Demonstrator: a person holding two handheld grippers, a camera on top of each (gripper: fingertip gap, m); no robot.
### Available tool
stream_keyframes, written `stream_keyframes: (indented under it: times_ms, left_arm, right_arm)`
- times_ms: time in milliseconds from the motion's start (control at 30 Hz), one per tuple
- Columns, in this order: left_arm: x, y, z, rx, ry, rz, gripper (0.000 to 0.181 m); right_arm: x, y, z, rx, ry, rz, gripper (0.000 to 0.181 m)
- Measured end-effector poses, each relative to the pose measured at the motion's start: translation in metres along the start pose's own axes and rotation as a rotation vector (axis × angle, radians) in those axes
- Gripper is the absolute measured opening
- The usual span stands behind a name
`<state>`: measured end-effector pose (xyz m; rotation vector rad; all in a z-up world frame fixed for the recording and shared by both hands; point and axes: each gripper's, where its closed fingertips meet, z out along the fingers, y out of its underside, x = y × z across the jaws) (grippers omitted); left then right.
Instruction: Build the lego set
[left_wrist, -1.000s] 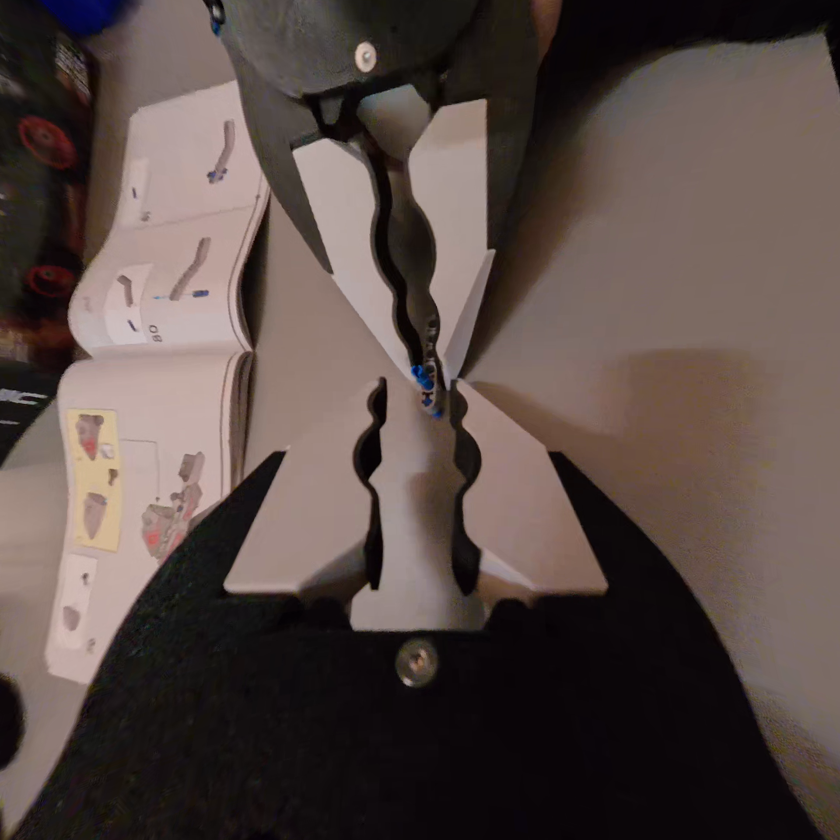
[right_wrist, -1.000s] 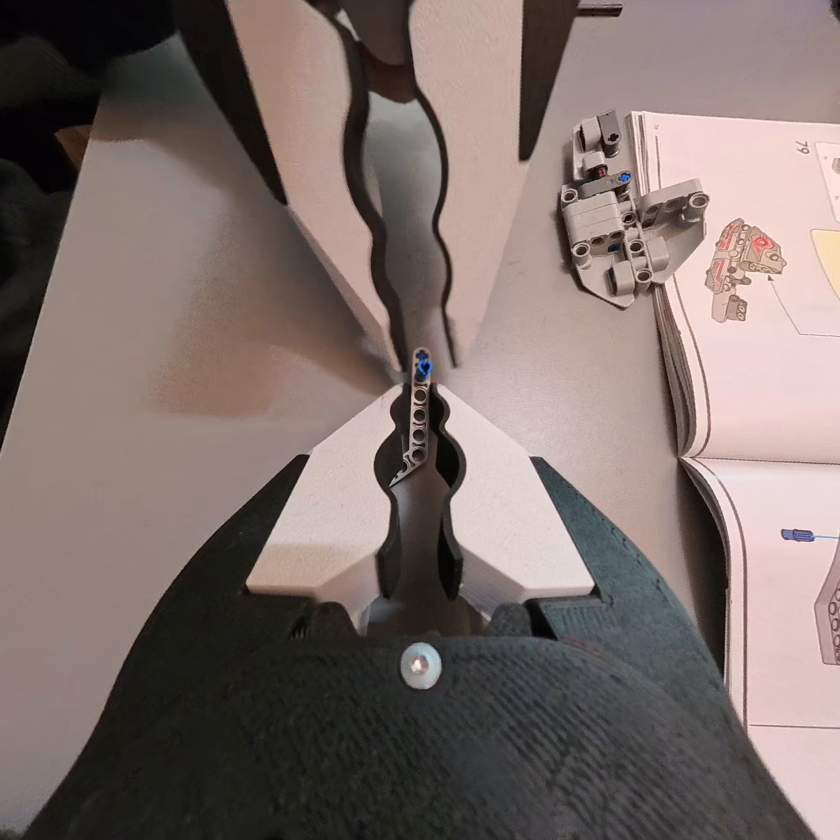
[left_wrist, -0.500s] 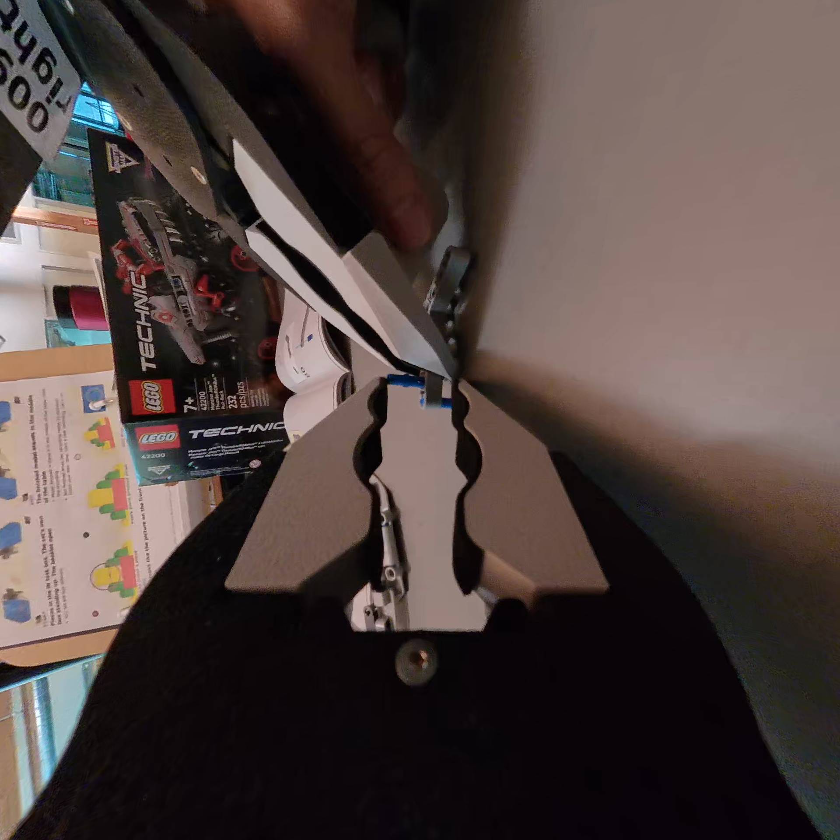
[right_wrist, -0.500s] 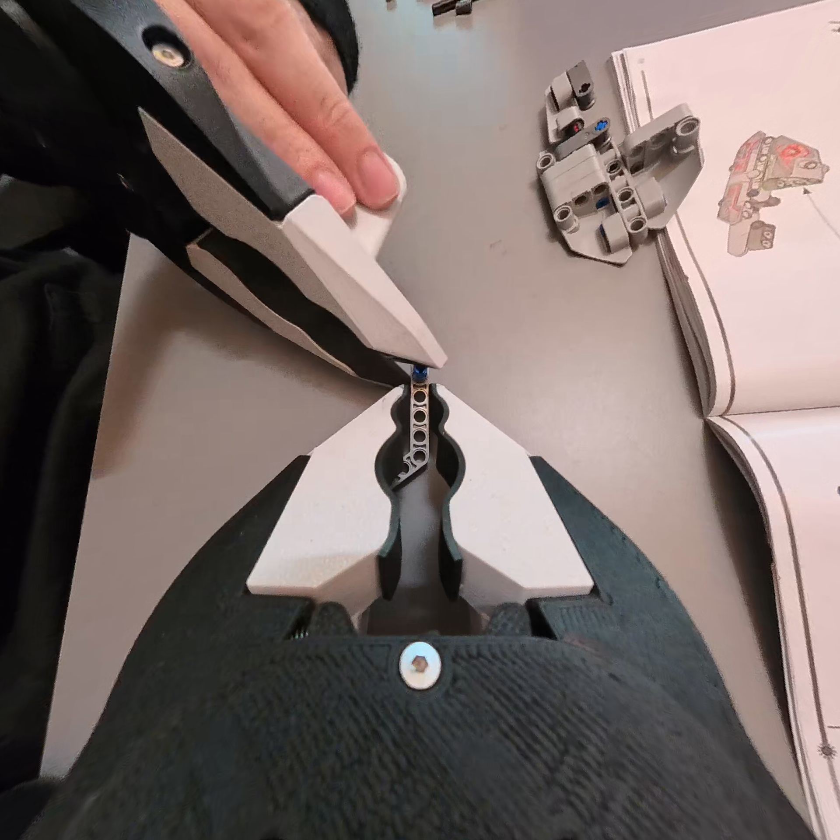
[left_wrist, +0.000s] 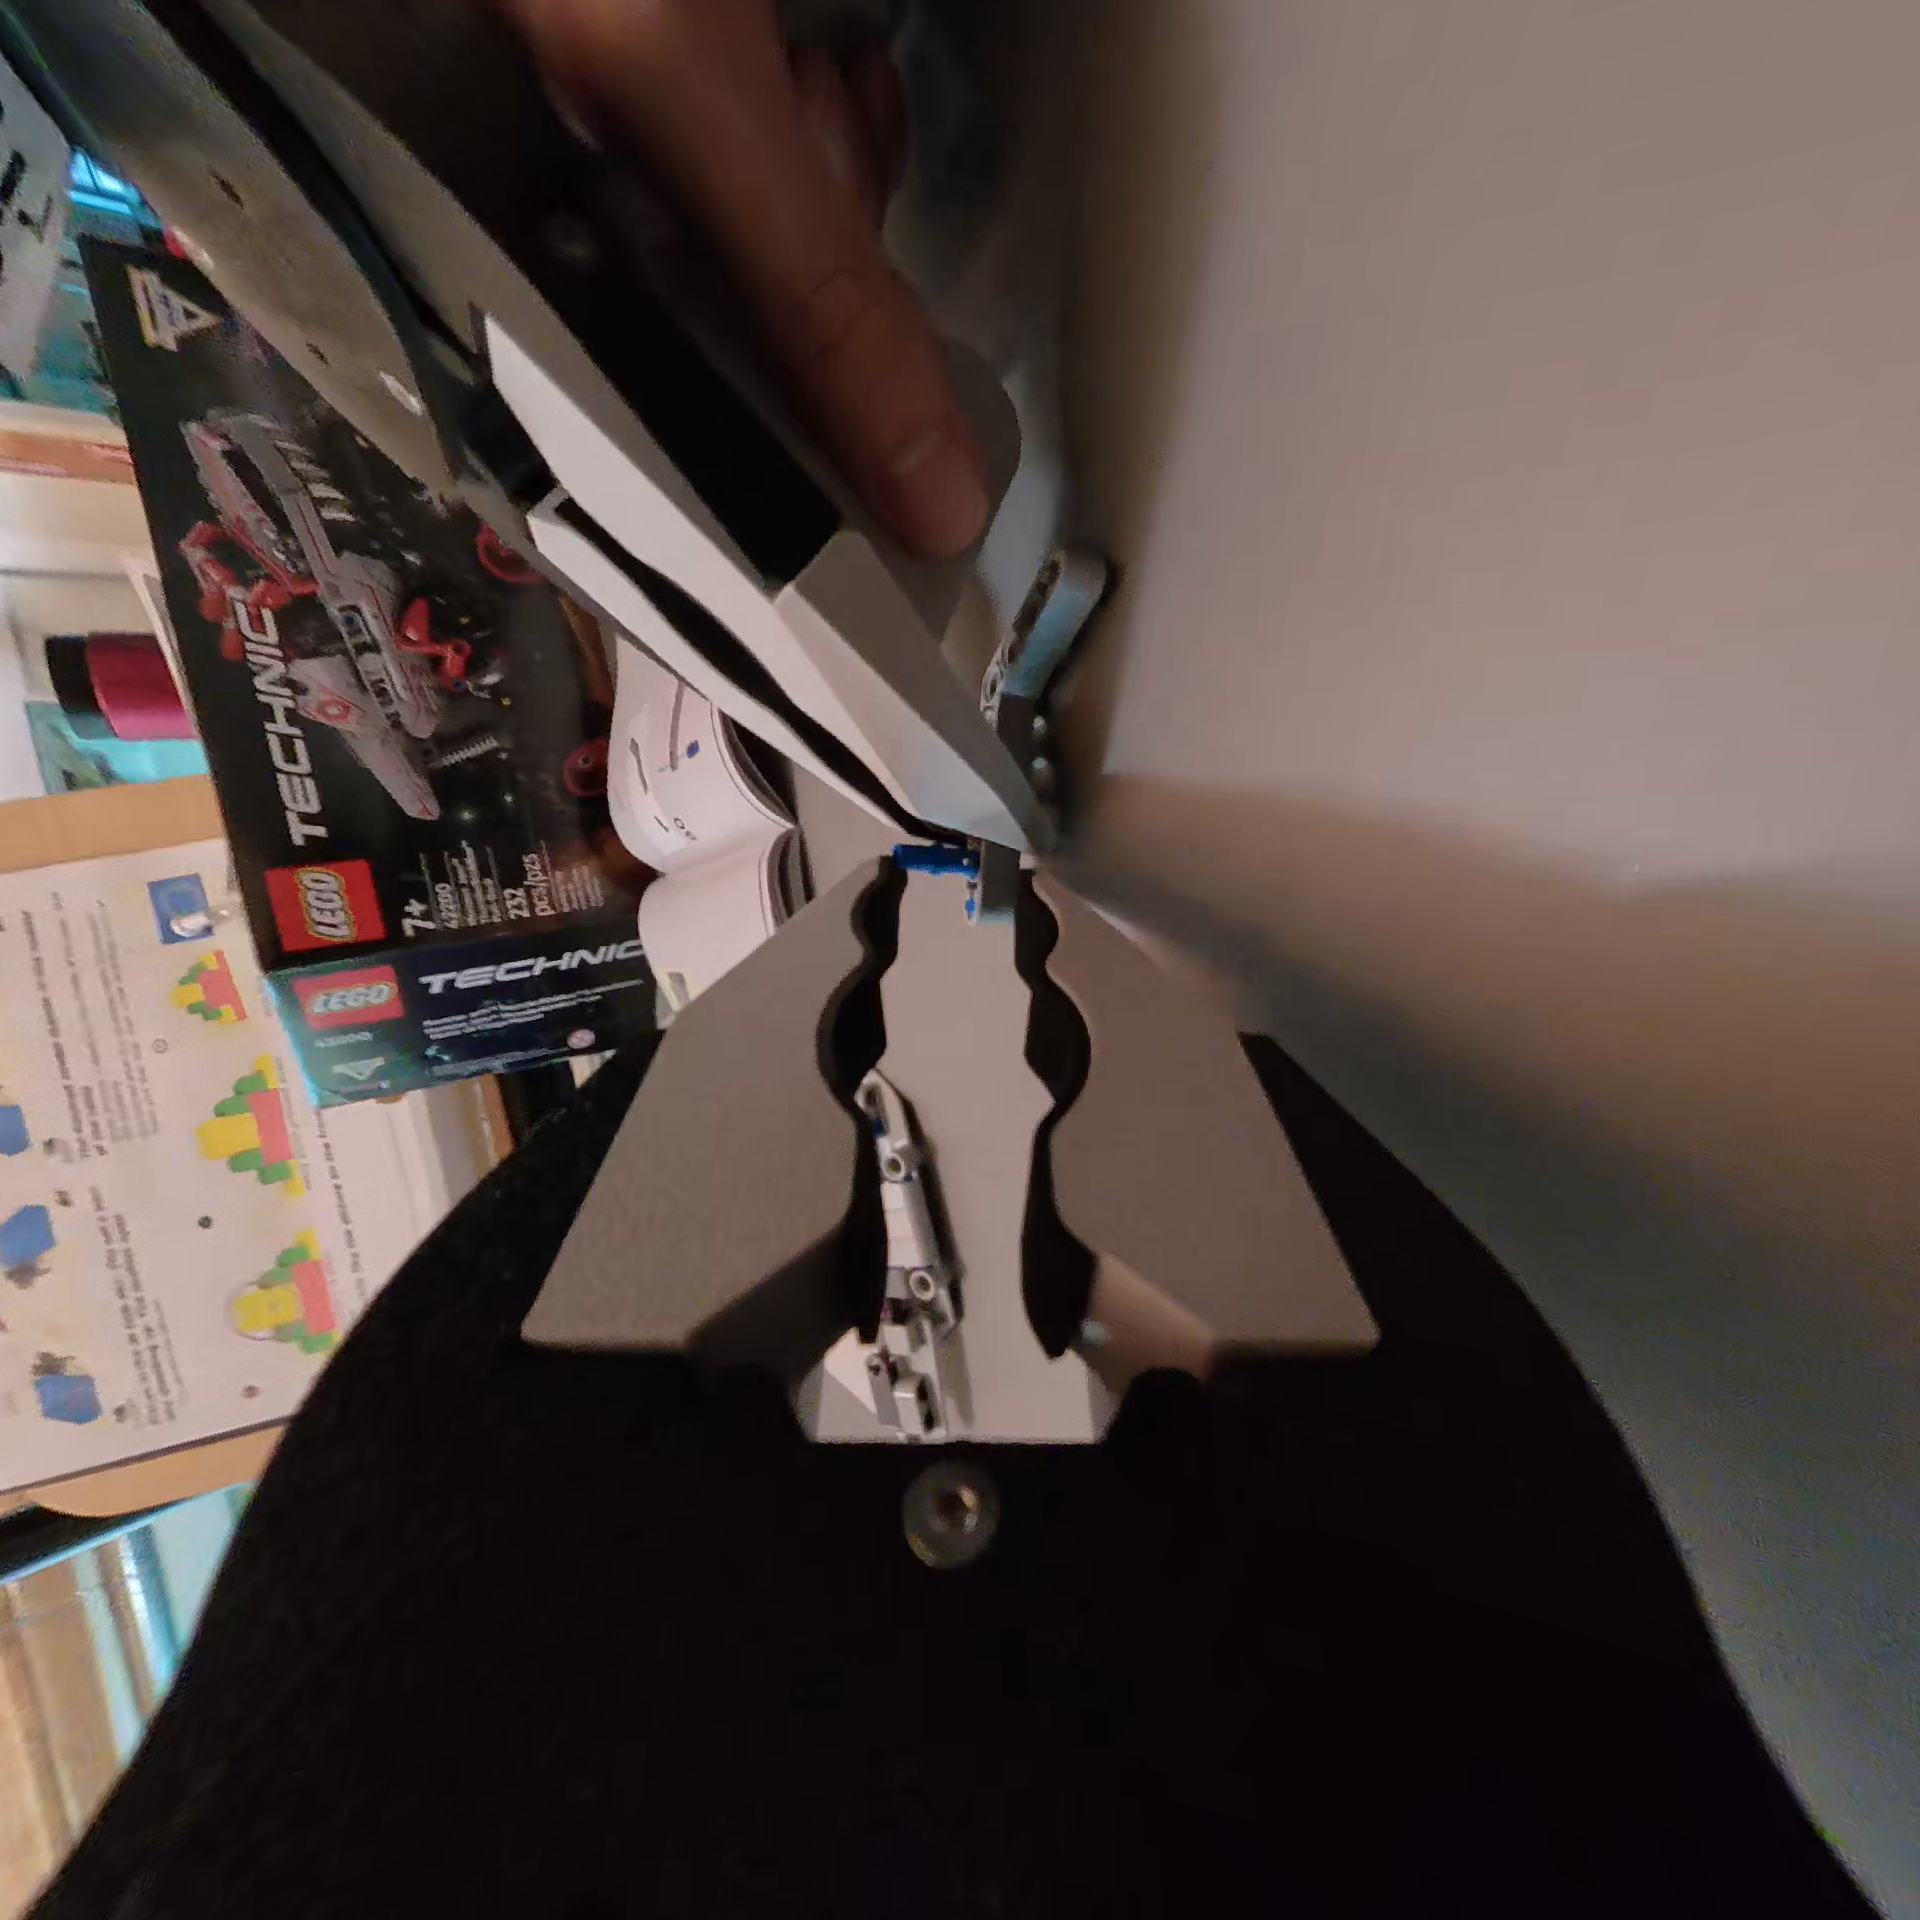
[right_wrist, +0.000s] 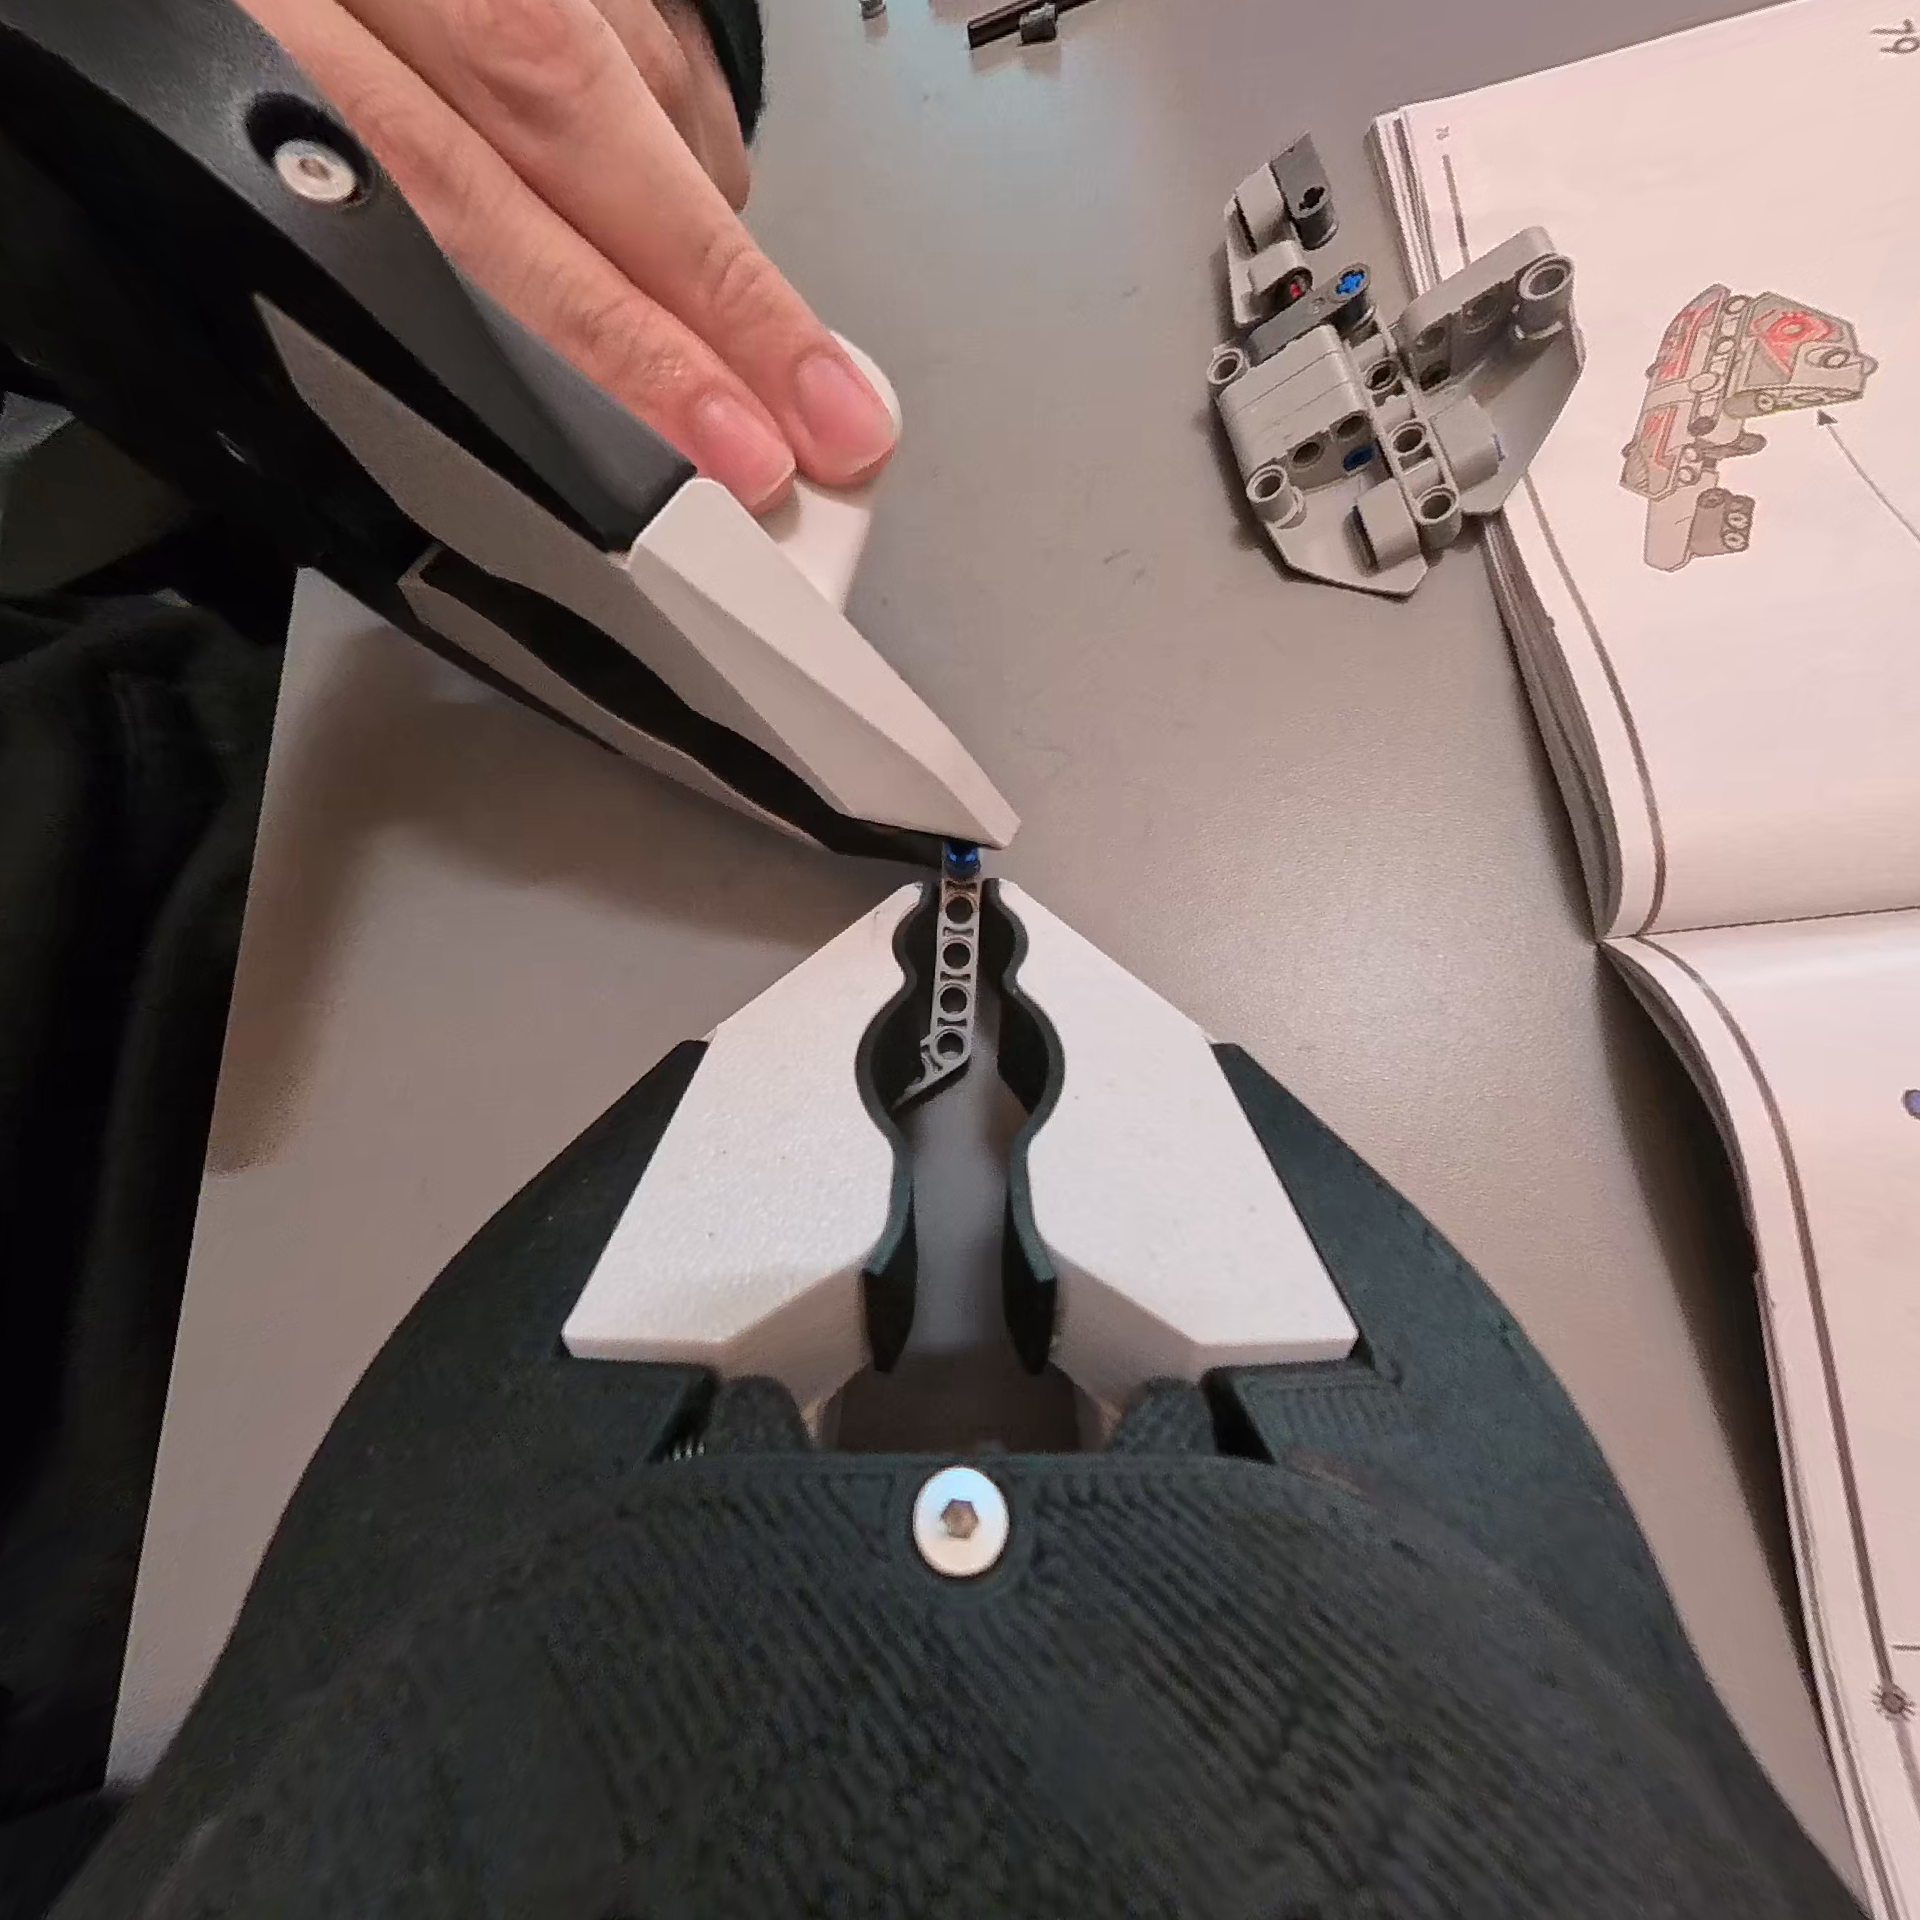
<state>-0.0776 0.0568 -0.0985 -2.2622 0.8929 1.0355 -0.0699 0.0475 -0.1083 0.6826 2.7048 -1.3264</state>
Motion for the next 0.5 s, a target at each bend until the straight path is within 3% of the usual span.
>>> stream_keyframes:
  times_ms: [33,167,233,500]
  left_arm:
    - [0.0001,0.0005,0.0006,-0.002,0.006,-0.022,0.019]
    - [-0.0011,0.0025,0.0023,-0.015,0.023,-0.081,0.018]
    - [-0.0011,0.0011,0.0028,-0.013,0.029,-0.079,0.019]
    - [-0.0052,-0.0015,0.0031,0.026,-0.07,0.099,0.021]
  right_arm:
    - [0.0003,0.0001,-0.0003,0.001,0.003,-0.001,0.006]
    - [-0.0017,0.0039,-0.0054,0.004,0.01,-0.031,0.016]
    - [0.001,0.0052,-0.0068,0.003,0.026,-0.025,0.011]
    - [0.0047,0.0059,-0.0079,0.005,0.008,0.034,0.006]
